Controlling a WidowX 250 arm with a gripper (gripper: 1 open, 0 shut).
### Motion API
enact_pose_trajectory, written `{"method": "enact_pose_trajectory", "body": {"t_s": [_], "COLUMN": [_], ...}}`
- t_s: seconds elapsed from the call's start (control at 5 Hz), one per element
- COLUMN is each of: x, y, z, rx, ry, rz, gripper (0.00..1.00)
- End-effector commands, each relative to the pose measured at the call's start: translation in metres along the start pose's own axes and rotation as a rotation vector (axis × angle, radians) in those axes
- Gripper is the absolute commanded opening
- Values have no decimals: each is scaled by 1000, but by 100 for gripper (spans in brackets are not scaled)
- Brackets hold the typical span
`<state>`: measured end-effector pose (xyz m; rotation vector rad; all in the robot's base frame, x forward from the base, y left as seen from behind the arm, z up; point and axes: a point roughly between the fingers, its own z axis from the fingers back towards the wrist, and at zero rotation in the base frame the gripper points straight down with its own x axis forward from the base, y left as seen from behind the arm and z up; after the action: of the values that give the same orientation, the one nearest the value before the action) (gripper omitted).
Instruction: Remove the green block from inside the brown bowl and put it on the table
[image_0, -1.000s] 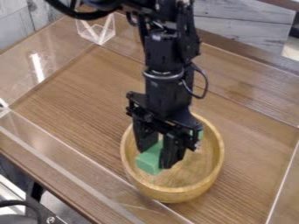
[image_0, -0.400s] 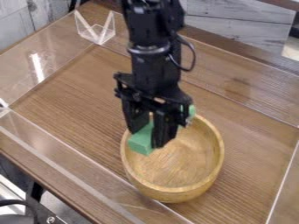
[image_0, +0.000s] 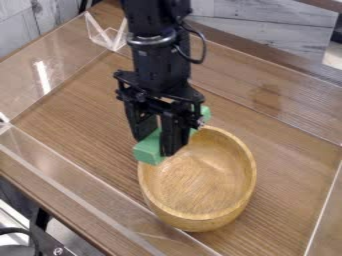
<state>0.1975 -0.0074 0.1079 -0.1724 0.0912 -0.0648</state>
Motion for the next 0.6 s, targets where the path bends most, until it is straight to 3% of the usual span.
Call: {"method": "enact_pose_trajectory", "body": {"t_s": [0.0,0.4], "x": [9,9], "y": [7,22], "z": [19,19], "rx": [10,7], "ry": [-83,-96], "rz": [-8,1], "gripper": [0,0]}}
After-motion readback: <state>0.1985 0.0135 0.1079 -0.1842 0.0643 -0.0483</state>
